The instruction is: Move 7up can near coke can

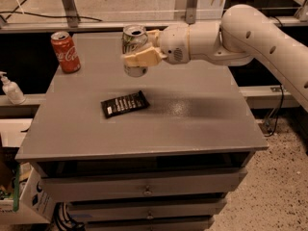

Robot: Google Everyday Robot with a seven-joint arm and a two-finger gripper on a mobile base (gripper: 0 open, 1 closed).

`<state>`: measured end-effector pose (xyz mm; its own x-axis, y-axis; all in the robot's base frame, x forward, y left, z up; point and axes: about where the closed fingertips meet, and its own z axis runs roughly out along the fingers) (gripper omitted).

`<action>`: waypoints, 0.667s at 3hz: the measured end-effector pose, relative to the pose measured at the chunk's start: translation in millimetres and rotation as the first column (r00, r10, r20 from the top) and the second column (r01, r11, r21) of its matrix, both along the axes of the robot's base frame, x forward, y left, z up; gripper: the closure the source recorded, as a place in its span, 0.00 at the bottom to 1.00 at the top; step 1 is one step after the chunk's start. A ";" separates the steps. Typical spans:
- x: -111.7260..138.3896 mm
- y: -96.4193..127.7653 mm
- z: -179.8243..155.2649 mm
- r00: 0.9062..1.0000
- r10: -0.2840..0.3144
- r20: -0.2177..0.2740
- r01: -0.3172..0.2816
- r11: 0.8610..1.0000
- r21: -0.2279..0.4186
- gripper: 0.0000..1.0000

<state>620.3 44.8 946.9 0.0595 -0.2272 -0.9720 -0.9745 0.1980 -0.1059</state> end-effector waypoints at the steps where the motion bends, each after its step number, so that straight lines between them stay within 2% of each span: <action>1: 0.3 29.4 -14.3 1.000 0.019 -0.010 -0.019 1.000 0.015 1.00; 2: 2.6 70.3 -30.0 0.999 0.047 -0.025 -0.046 0.998 0.030 1.00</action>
Offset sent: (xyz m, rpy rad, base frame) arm 0.0077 0.1162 -0.0493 0.0465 0.0444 0.0729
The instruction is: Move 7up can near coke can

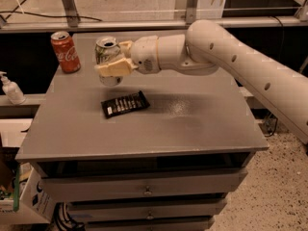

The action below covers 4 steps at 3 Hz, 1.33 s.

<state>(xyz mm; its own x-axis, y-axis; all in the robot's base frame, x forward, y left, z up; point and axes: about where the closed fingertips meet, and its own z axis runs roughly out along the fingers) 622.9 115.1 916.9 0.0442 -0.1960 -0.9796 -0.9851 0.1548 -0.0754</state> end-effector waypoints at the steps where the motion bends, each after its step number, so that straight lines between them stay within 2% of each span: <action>1: 7.7 32.2 -6.6 1.000 0.019 0.006 -0.019 1.000 0.003 1.00; 3: 45.4 92.9 -12.7 0.998 0.035 0.051 -0.034 0.999 -0.022 1.00; 4: 67.7 105.4 -20.6 0.998 0.019 0.062 -0.016 0.999 -0.052 1.00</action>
Offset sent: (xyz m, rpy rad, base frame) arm 0.0491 0.1033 -0.0088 -0.0037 -0.0640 0.0403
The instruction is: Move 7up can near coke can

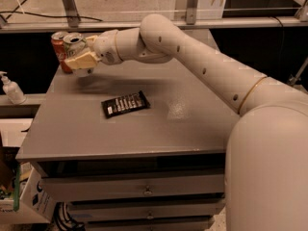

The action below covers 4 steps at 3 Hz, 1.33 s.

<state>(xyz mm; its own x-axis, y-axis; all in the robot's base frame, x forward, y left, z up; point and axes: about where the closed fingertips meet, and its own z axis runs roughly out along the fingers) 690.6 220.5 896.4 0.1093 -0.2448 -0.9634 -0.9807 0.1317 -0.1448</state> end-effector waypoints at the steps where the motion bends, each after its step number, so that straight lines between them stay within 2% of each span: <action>1: 25.1 -0.1 -6.2 0.999 -0.032 0.014 0.032 0.999 -0.026 1.00; 2: 47.5 -5.1 -9.4 0.998 -0.064 0.025 0.065 0.997 -0.041 1.00; 3: 58.3 -8.2 -16.3 0.997 -0.080 0.006 0.081 0.995 -0.052 1.00; 4: 61.2 -9.1 -28.5 0.995 -0.076 -0.058 0.071 0.995 -0.073 1.00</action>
Offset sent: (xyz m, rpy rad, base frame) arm 0.0769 -0.0186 -0.0105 -0.0601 -0.0400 -0.1133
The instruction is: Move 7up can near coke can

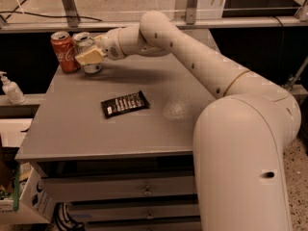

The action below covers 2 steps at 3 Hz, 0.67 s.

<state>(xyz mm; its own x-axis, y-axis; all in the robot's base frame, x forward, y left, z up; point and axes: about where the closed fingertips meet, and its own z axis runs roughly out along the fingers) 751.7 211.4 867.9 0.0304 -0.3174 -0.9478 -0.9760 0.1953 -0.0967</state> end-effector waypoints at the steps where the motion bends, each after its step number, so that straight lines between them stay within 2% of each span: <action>1: 0.1 -0.2 -10.9 0.998 0.012 -0.060 -0.013 1.000 -0.009 0.82; 2: 0.1 -0.4 -7.9 0.998 0.013 -0.063 -0.013 1.000 -0.009 0.59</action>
Offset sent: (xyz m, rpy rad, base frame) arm 0.0021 -0.0157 -0.0214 -0.0038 0.1195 0.0163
